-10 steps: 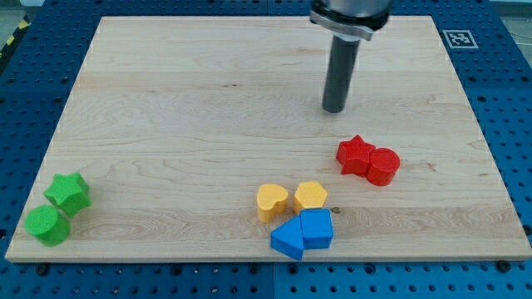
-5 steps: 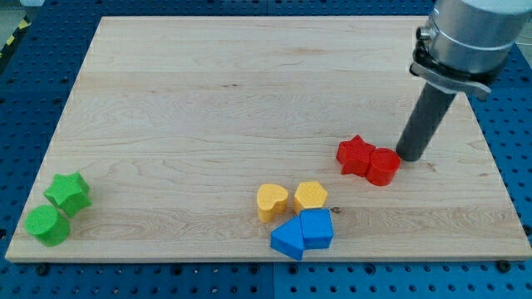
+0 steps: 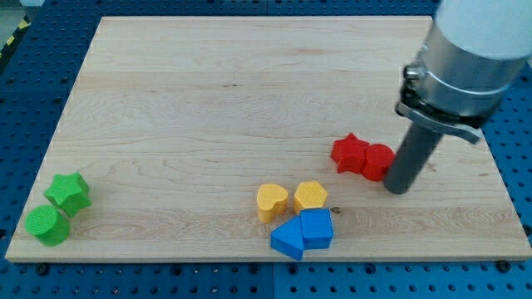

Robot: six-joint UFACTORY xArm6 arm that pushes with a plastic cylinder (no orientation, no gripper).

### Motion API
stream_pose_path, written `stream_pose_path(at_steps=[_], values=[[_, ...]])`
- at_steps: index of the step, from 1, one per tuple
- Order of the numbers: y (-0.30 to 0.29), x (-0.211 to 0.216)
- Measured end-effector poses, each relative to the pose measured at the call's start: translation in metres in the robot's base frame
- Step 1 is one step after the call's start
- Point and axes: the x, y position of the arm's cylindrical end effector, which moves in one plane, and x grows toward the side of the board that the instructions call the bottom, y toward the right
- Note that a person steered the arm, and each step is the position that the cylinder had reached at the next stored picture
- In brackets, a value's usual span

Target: Separate the red blocks

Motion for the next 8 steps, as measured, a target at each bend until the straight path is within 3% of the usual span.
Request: stream_pose_path(at_steps=[8], values=[[-0.074,-0.083]])
